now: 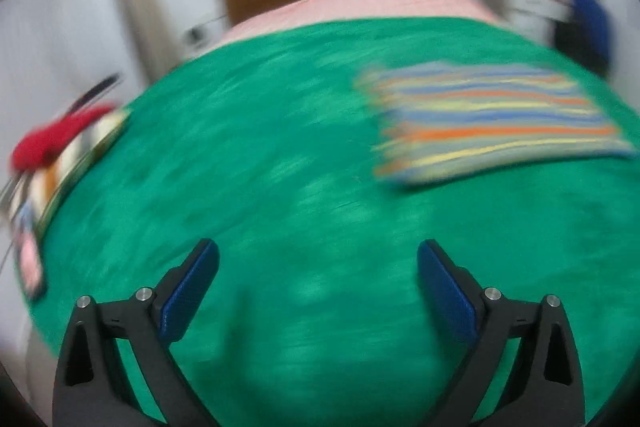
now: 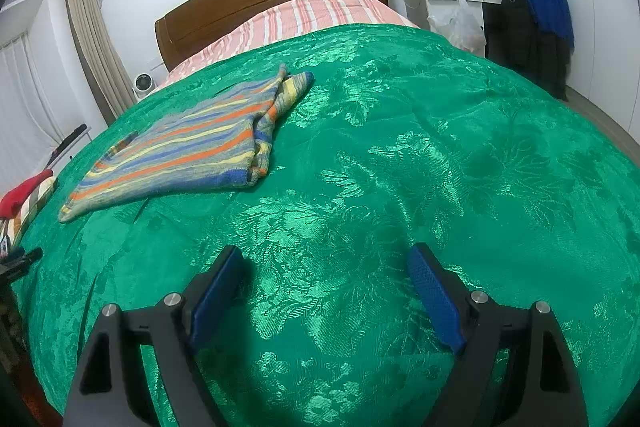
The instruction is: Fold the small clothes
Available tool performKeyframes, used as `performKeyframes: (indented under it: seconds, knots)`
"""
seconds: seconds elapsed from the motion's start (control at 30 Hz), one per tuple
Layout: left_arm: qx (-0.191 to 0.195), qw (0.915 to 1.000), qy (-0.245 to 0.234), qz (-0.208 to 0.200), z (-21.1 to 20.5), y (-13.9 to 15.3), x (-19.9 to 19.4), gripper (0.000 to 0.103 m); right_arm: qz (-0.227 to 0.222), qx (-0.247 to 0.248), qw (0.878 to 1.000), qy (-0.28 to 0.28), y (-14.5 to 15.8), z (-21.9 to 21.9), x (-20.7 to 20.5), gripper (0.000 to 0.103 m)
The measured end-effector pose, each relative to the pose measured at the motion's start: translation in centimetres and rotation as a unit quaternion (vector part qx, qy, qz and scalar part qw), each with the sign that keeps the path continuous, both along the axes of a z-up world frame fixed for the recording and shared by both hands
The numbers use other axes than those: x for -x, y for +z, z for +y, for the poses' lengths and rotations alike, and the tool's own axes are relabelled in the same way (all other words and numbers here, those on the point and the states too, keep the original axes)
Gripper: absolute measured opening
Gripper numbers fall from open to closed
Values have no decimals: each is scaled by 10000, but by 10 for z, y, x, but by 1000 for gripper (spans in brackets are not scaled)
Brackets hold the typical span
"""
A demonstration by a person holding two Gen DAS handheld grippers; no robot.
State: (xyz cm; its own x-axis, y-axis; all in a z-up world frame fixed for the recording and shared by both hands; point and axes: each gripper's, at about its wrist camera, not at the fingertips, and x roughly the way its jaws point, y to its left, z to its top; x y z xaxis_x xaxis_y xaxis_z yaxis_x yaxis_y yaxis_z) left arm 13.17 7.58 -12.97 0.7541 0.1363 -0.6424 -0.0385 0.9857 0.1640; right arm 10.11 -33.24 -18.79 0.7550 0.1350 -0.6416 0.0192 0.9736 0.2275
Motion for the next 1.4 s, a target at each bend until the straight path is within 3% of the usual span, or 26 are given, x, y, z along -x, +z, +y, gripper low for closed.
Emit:
performKeyframes:
  seconds: [0.07,0.13,0.27,0.37,0.43,0.5,0.53,0.57,0.67,0.83,0.87,0.93,0.97,1.1,1.2,1.33,1.4]
  knots:
    - [-43,9971,-756,30,-46,13,-3,98,9,-15,10000,-23,2,0,0,84]
    - [-84,9865,-1621,234,-102,20,-11,91,53,-55,9999,-89,7,-2,2,84]
    - [-104,9522,-2955,770,-216,8,-44,78,11,-546,9982,-235,19,-17,14,84]
    - [-559,9380,-3313,855,-281,-14,-68,77,44,-691,9974,-212,29,-30,18,84]
    - [-796,9363,-3323,815,-312,-27,-85,76,109,-807,9966,-120,38,-41,11,84]
    - [-587,9363,-3367,810,-325,-31,-100,42,198,-975,9950,-2,48,-55,-9,83]
    - [-512,9378,-3314,899,-326,-33,-106,4,214,-1031,9944,40,50,-59,-17,83]
    - [-503,9414,-3205,917,-327,-34,-109,4,260,-1181,9925,149,54,-65,-39,83]
    - [-170,9439,-3210,750,-318,-29,-102,3,639,-1721,9816,520,46,-69,-110,83]
    - [471,9427,-3242,634,-302,-14,-95,3,1567,-2476,9507,1012,5,-36,-231,74]
    - [632,9428,-3206,656,-296,-12,-97,3,1611,-2510,9491,1017,-1,-26,-249,67]
    - [935,9449,-3070,642,-278,-5,-98,2,1606,-2631,9446,1128,-6,-2,-275,32]
    - [1072,9468,-2975,591,-266,0,-98,2,1590,-2461,9496,1114,-2,10,-282,12]
    - [1734,9552,-2375,333,-191,27,-87,2,1163,-1868,9605,1705,48,75,-285,12]
    - [2166,9595,-1779,270,-125,37,-78,2,1078,-1681,9539,2243,79,141,-286,12]
    - [2482,9636,-949,301,-50,32,-68,2,1153,-1550,9434,2695,84,225,-295,12]
    - [2673,9610,-585,408,-18,22,-65,3,1269,-1544,9378,2839,77,273,-298,12]
